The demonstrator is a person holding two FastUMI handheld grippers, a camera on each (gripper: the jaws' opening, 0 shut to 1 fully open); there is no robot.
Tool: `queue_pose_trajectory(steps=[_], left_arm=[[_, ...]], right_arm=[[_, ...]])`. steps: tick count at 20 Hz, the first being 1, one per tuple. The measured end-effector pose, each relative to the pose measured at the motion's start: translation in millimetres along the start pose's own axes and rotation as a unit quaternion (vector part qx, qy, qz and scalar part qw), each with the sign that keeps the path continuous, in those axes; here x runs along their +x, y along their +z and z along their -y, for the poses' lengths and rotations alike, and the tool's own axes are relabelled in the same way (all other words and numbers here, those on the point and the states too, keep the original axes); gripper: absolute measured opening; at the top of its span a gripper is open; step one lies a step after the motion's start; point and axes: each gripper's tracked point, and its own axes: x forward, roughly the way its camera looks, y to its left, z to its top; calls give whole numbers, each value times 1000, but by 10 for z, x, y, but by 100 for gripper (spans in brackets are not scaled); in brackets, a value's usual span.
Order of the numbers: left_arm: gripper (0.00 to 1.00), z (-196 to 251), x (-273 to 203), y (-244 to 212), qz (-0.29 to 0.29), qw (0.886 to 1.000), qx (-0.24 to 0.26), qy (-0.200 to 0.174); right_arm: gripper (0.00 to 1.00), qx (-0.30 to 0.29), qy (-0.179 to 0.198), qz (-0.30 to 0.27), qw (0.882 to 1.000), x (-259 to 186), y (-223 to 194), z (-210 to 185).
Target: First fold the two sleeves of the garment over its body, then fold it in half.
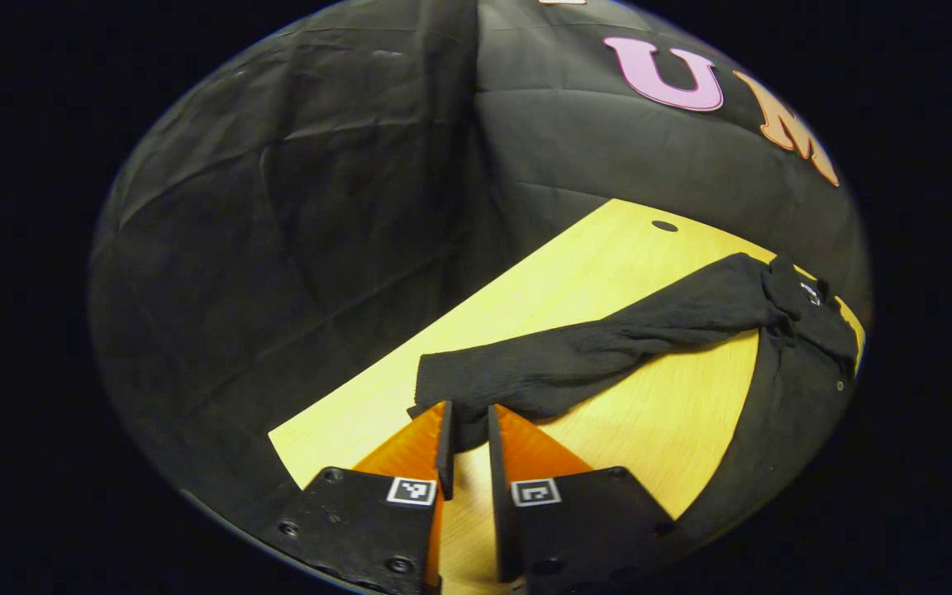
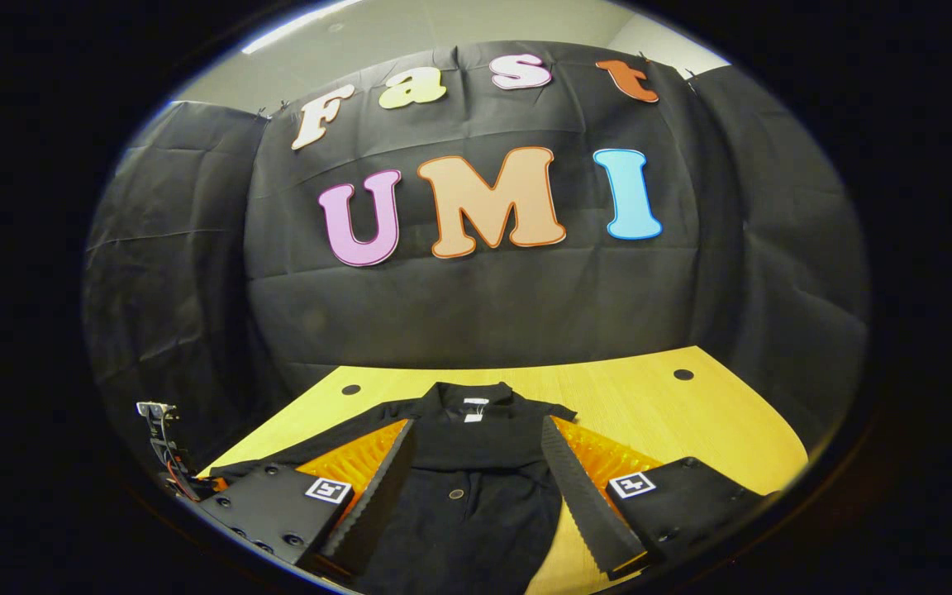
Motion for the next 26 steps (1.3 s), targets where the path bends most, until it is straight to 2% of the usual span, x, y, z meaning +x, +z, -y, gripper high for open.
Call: queue_pose_trajectory(steps=[1, 3, 4, 9, 11, 13, 14, 15, 17, 19, 20, 21, 22, 25, 26], left_arm=[[8, -7, 8, 10, 3, 1000, 3, -1], [1, -20, 1, 5, -2, 1000, 10, -5], [0, -21, 0, 10, -6, 1000, 14, -7], [0, -21, -9, -3, -4, 1000, 22, -8], [0, -25, -10, -3, 1, 999, 32, -4], [0, -26, -22, 1, -1, 999, 36, -5], [0, -24, -26, 7, -2, 999, 32, -8], [0, -22, -31, 10, -1, 1000, 28, -12], [0, -20, -37, 14, 0, 1000, 24, -18], [0, -22, -48, 14, 3, 999, 30, -13], [0, -15, -59, 23, 7, 999, 35, -9], [0, 0, -73, 38, 10, 999, 37, -8], [0, 20, -97, 35, 11, 999, 39, -8], [0, 62, -157, 115, 23, 999, 44, -13], [0, 74, -184, 167, 31, 998, 46, -15]], right_arm=[[97, 1, -2, 1, 1000, -13, -2, 18], [97, 3, -6, -1, 1000, -26, -27, 45], [93, 3, -6, -3, 1000, -35, -42, 43], [93, -2, -6, -18, 1000, -59, -150, 19], [97, -7, -4, -20, 1000, -59, -165, -4], [97, -10, -3, -21, 1000, -59, -172, -26], [94, -11, -3, -20, 1000, -65, -166, -34], [97, -11, -3, -20, 1000, -69, -169, -32], [94, -10, -6, -21, 1000, -73, -179, -16], [97, -8, -9, -21, 1000, -88, -177, 6], [93, -7, -11, -22, 1000, -94, -165, 27], [97, -7, -13, -21, 1000, -97, -157, 42], [93, -8, -16, -19, 1000, -105, -140, 57], [93, -11, -20, -15, 1000, -120, -112, 92], [97, -11, -21, -16, 1000, -131, -110, 102]])
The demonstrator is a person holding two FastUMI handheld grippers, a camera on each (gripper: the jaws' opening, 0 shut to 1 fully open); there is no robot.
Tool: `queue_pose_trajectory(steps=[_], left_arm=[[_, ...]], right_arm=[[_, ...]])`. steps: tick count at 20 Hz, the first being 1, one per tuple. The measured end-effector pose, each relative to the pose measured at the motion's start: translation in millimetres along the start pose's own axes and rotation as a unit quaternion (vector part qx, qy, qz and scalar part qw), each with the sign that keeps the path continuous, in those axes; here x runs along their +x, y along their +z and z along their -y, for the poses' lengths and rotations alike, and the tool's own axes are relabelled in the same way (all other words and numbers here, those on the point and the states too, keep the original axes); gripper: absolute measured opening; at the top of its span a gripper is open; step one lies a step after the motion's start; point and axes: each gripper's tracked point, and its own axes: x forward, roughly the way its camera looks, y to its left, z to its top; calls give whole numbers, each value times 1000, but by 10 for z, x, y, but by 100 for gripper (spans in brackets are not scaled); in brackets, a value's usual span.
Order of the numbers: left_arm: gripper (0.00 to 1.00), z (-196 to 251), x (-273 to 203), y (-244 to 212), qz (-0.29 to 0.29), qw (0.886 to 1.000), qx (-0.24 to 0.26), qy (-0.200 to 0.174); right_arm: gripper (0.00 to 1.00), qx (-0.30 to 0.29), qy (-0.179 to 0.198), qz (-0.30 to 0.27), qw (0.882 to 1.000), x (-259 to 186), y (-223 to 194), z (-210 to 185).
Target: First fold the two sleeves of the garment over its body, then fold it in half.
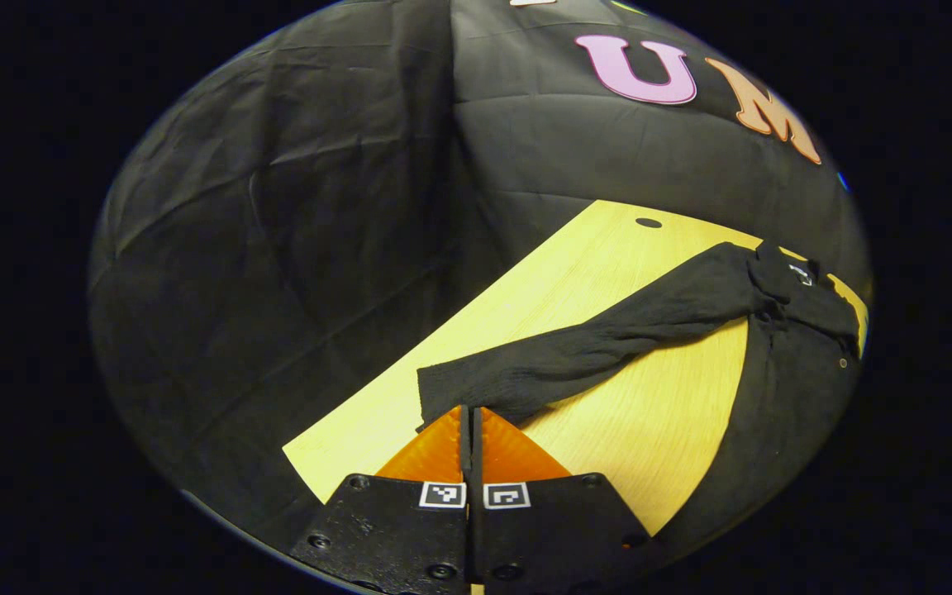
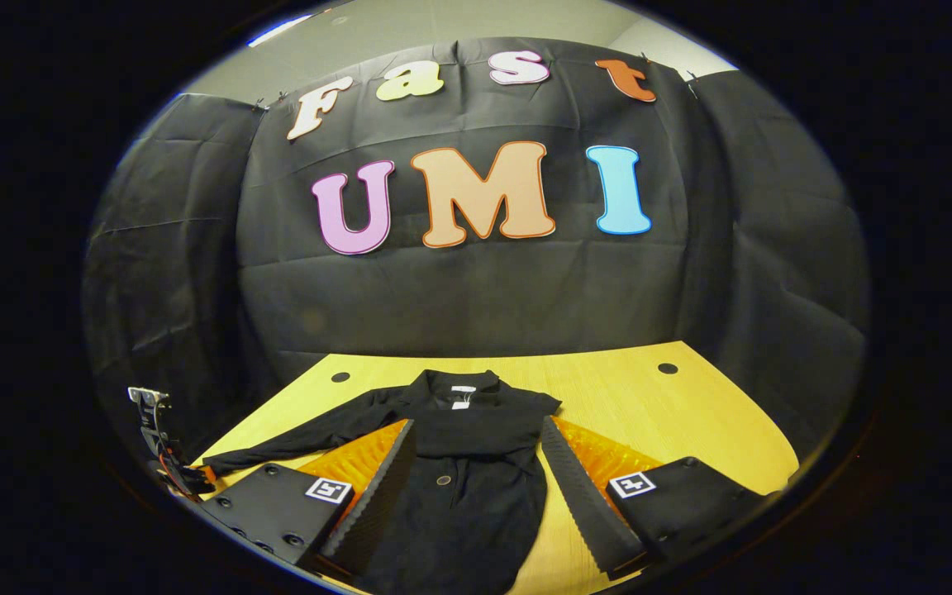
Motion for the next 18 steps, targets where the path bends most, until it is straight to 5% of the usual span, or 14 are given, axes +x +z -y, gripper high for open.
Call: queue_pose_trajectory(steps=[8, 18], left_arm=[[0, 314, -97, 620, 64, 997, 15, -33], [0, 1302, -197, 1166, 111, 985, 50, -126]], right_arm=[[93, 5, -4, -6, 1000, -13, -79, 92], [97, 35, -37, -6, 999, -106, -129, 471]])
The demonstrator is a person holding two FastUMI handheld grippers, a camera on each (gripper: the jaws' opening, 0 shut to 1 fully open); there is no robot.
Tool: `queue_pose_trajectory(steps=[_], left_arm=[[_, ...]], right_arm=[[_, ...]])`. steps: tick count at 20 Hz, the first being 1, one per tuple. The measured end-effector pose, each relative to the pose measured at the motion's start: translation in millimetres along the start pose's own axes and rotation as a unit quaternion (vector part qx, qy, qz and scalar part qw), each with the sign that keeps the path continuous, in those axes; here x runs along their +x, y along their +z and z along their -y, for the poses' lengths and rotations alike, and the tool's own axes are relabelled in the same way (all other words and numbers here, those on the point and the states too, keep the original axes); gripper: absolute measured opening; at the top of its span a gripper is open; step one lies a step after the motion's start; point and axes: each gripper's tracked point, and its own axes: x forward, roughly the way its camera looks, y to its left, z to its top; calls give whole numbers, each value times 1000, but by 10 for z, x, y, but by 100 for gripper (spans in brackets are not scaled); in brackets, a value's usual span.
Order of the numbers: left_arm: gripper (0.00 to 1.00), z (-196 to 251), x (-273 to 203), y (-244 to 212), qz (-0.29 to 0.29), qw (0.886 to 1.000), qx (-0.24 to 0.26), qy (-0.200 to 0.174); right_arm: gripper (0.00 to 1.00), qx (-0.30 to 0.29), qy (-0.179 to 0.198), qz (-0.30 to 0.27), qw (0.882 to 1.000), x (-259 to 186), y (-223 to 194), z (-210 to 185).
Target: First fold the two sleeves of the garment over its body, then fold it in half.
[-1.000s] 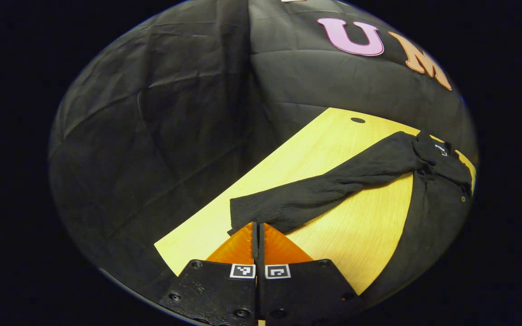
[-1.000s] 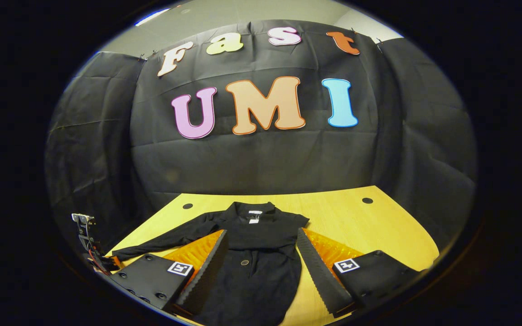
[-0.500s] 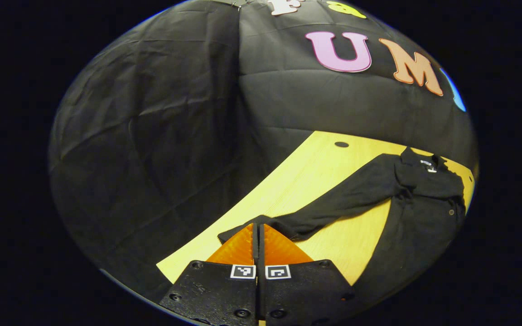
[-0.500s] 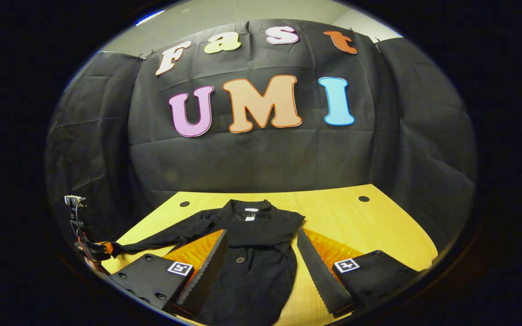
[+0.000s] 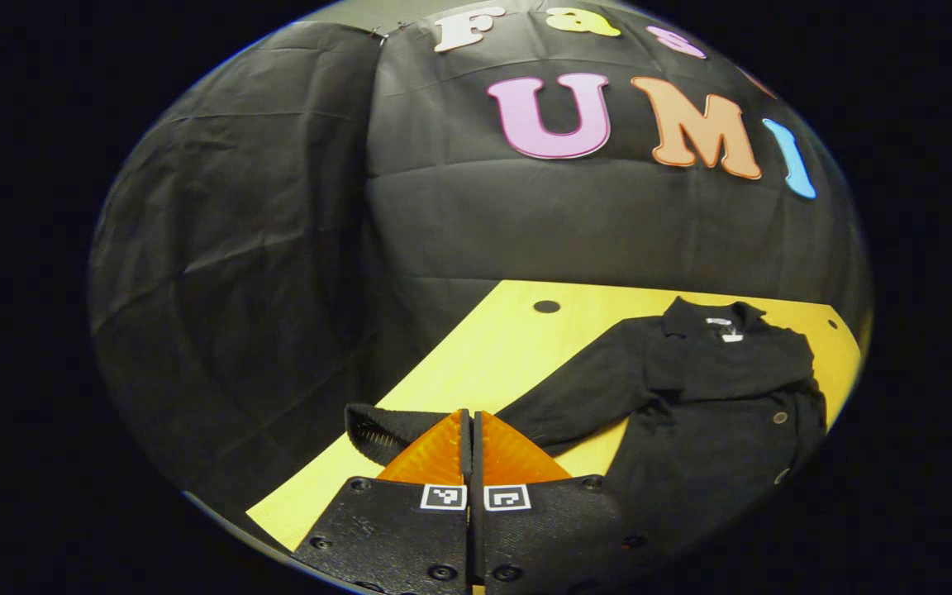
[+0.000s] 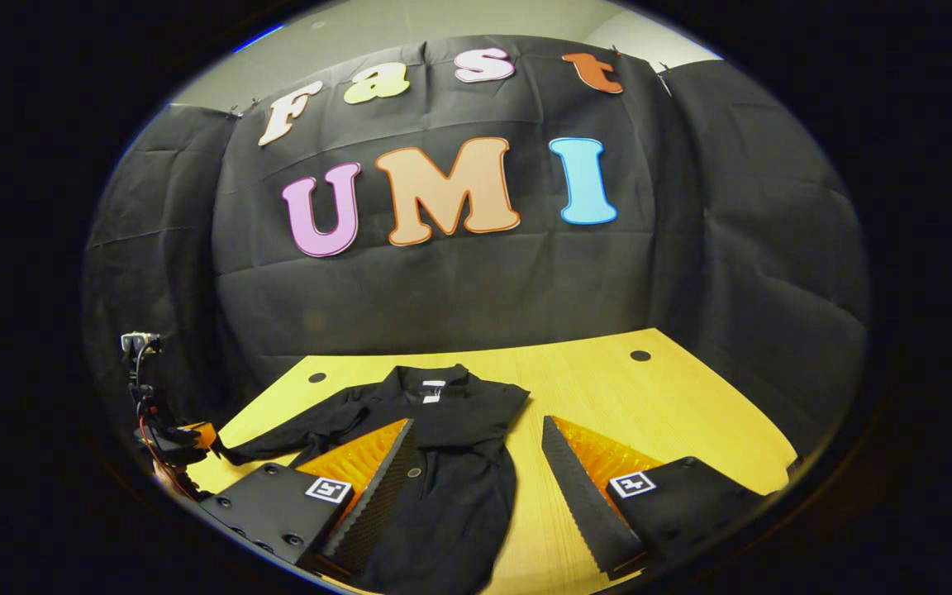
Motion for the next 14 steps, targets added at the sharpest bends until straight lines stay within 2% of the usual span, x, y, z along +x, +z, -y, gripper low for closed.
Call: queue_pose_trajectory(steps=[7, 14], left_arm=[[0, 892, 169, 376, 27, 996, 18, -81], [0, 1902, 236, 752, 62, 986, 14, -157]], right_arm=[[97, 14, -33, 0, 999, -105, -41, 355], [97, 40, -79, 1, 996, -307, -125, 778]])
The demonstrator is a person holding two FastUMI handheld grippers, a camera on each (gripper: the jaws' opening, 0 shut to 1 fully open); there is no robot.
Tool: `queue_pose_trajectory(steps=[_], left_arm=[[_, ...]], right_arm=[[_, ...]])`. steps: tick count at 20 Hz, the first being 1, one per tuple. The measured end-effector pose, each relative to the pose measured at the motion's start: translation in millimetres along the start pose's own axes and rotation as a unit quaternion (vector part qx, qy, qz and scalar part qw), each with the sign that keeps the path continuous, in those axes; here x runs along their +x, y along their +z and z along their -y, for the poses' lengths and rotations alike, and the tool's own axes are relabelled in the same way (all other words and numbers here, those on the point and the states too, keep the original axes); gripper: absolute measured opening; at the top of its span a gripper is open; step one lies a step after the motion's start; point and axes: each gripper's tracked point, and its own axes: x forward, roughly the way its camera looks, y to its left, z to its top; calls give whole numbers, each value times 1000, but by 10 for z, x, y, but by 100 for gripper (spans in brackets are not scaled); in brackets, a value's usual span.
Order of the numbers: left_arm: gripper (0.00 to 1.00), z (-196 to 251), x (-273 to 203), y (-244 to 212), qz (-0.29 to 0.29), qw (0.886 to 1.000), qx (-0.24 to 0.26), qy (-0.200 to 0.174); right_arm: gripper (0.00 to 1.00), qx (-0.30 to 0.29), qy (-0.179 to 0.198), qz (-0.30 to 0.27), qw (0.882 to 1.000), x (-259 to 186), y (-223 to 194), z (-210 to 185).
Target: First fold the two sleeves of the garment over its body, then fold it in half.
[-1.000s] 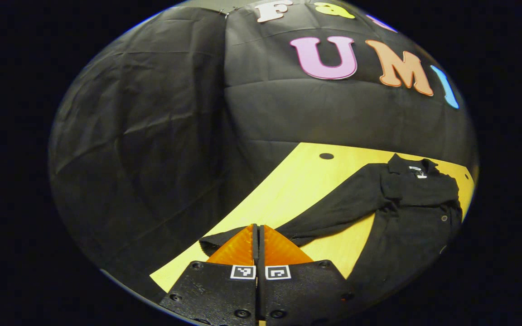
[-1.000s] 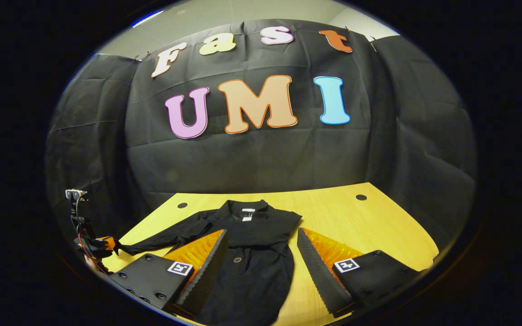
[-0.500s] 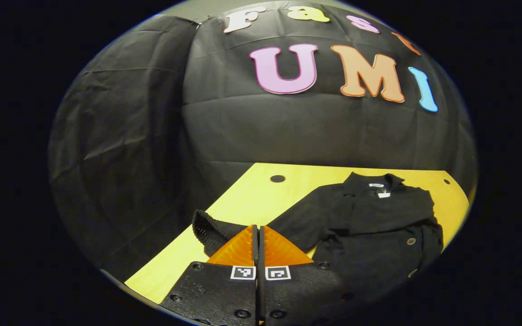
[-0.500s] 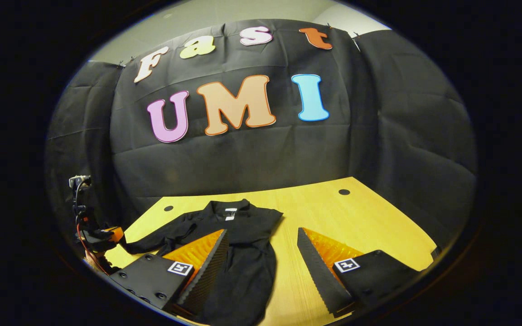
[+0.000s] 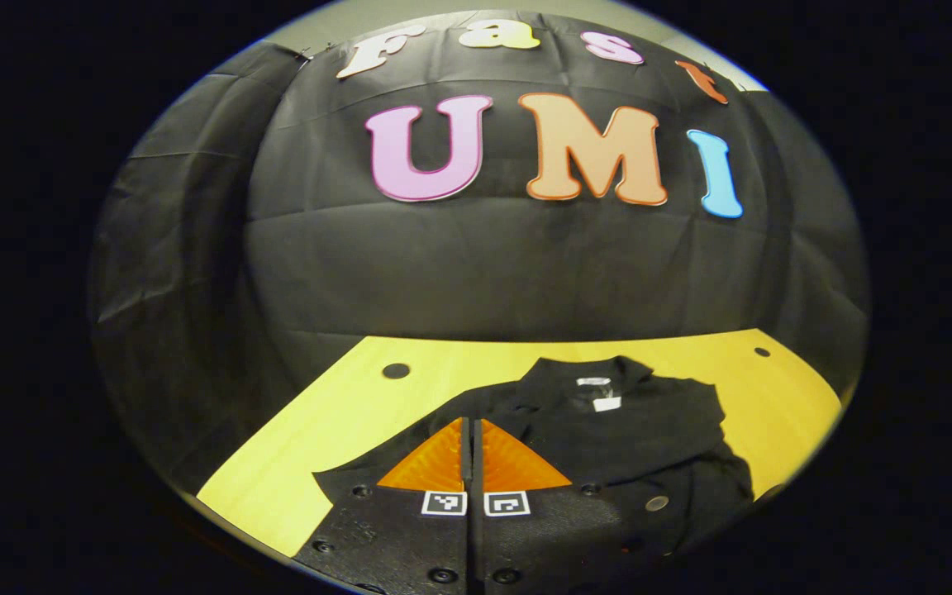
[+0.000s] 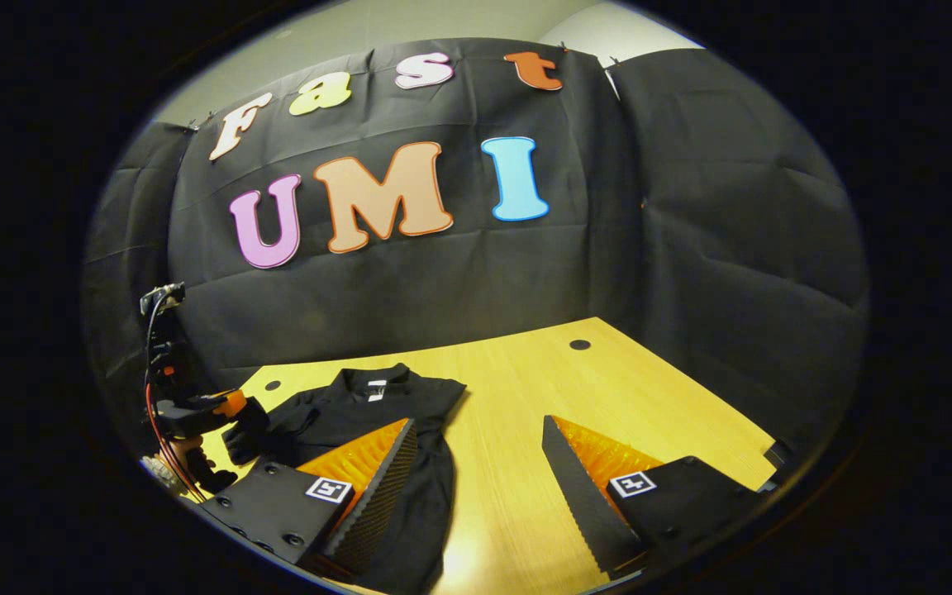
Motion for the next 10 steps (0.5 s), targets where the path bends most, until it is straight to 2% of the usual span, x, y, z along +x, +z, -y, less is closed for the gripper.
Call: queue_pose_trajectory(steps=[4, 10], left_arm=[[0, 580, 169, 56, -3, 999, -11, -43], [0, 1382, 304, 123, -5, 995, 1, -98]], right_arm=[[97, 7, -31, -2, 999, -126, -62, 300], [97, 34, -70, -4, 997, -296, -121, 706]])
